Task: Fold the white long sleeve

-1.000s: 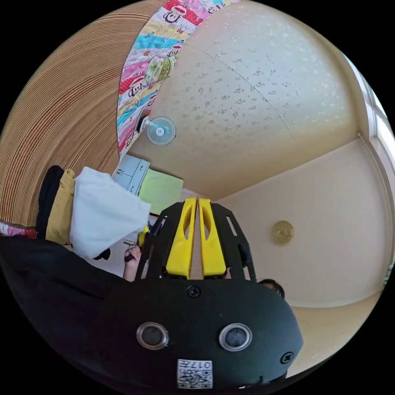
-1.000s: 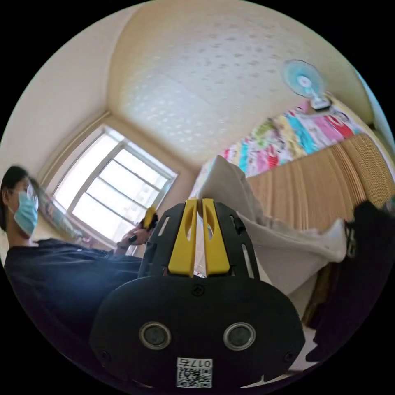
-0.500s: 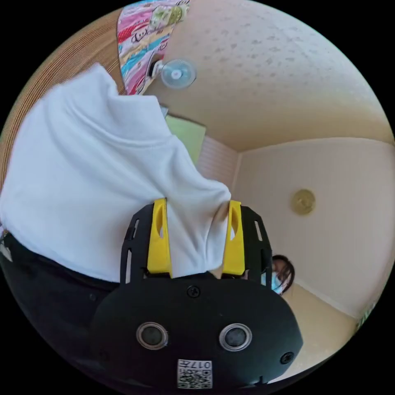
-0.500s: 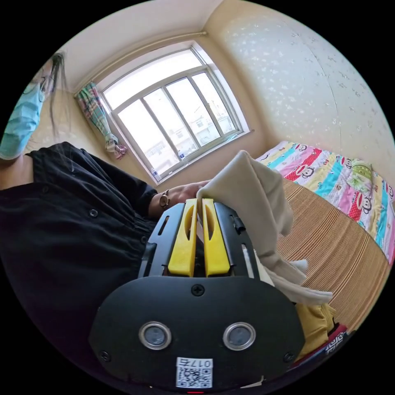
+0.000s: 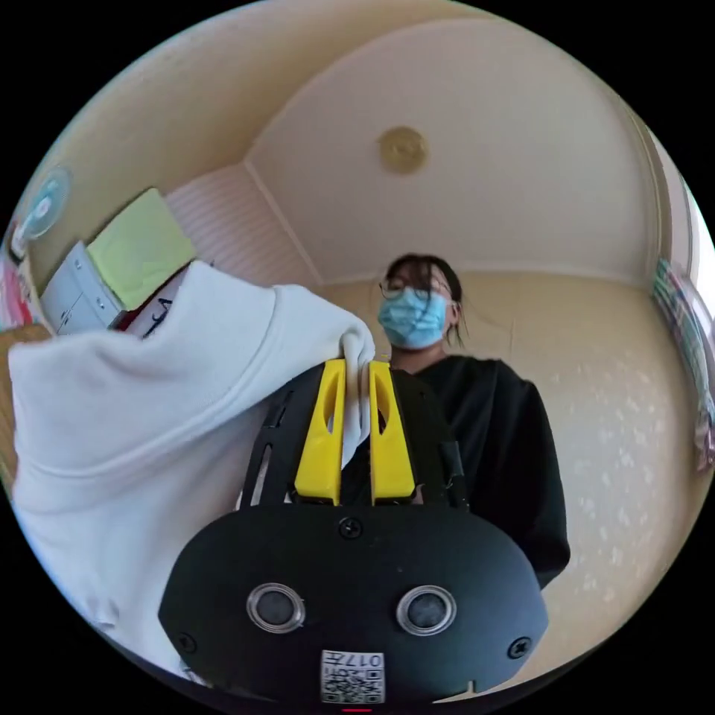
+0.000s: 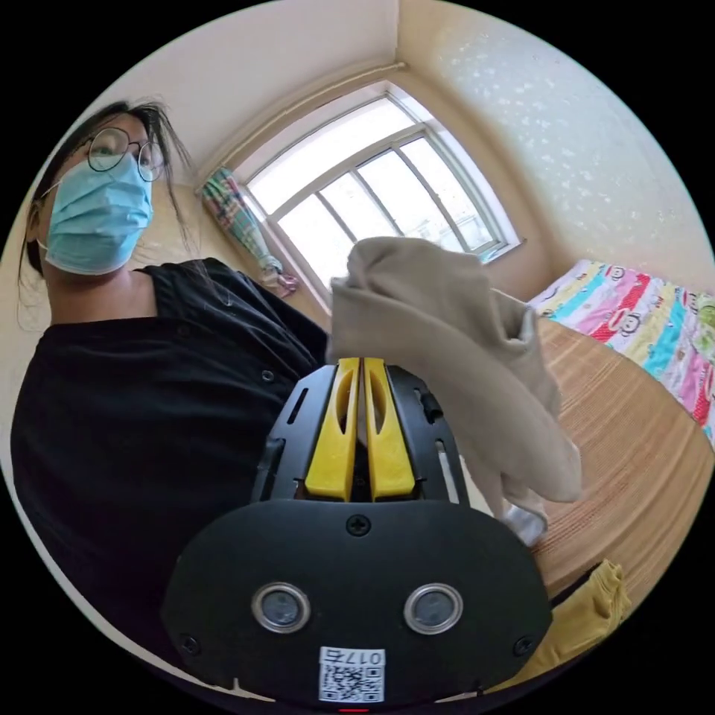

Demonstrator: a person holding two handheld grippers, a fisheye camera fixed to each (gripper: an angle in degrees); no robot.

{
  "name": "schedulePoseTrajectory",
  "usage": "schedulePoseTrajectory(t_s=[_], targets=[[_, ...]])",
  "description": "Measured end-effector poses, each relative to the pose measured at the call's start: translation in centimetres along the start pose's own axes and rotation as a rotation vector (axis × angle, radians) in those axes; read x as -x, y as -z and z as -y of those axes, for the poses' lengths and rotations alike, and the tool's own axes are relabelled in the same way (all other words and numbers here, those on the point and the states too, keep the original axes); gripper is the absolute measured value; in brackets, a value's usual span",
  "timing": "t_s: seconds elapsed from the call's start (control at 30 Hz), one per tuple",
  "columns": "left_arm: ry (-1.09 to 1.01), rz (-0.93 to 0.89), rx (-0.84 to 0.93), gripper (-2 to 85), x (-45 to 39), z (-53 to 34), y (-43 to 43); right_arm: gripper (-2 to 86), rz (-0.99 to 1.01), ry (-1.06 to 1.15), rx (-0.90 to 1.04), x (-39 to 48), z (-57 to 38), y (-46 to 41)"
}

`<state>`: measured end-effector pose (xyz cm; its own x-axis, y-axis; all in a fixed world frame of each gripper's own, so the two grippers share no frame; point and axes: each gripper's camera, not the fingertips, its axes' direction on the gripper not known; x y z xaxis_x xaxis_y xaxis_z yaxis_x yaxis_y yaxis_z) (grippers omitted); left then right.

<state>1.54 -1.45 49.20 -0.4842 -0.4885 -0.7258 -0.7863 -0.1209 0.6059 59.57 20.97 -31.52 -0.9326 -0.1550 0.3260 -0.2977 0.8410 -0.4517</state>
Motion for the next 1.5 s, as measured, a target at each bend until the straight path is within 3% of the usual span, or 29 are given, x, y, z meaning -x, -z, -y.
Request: schedulePoseTrajectory(t_s=[0.13,0.27,0.4,0.43,0.47,0.57,0.73,0.87,1.07,1.17,1.33,1.5], targets=[[-0.154,-0.139,0.196,5.4,0.1,-0.7,-6.0,9.4,-0.166,-0.046,-0.085,-3.0,-1.5,2.8],[-0.073,-0.200,0.262,5.4,4.1,-2.1,-10.4,15.7,-0.040,0.014,-0.134,-7.1,-1.0,2.0],[0.042,-0.183,0.312,5.8,7.9,-4.5,-14.0,8.4,0.165,0.049,0.018,-11.3,0.6,-3.6],[0.044,-0.149,0.307,6.1,8.2,-4.9,-14.1,4.4,0.263,0.082,-0.014,-12.1,0.6,-4.2],[0.042,-0.139,0.298,6.4,8.3,-5.0,-14.0,3.5,0.181,0.048,-0.082,-12.7,0.2,-4.1],[0.137,0.060,0.211,8.3,8.7,-5.6,-12.4,2.1,-0.055,-0.008,-0.204,-13.2,-0.5,-1.9],[0.234,0.576,0.132,10.5,7.7,-6.2,-12.4,1.3,-0.389,-0.021,-0.283,-11.7,0.8,-0.2],[0.271,0.761,0.058,12.9,8.7,-6.0,-15.4,1.1,-0.521,-0.072,-0.331,-12.5,2.6,-1.0],[0.235,0.930,0.133,15.6,13.9,-4.0,-26.5,1.0,-0.856,-0.116,-0.246,-12.6,7.8,-5.7],[0.231,1.093,0.133,16.4,16.5,-3.2,-31.7,1.0,-0.832,-0.102,-0.228,-13.1,10.2,-7.5],[0.165,1.525,0.115,17.5,19.9,-2.5,-39.2,0.9,-0.875,-0.144,-0.208,-14.2,13.6,-9.7],[0.153,1.570,0.161,13.5,24.6,-1.0,-42.3,1.0,-0.863,-0.102,-0.194,-14.0,16.4,-11.8]])
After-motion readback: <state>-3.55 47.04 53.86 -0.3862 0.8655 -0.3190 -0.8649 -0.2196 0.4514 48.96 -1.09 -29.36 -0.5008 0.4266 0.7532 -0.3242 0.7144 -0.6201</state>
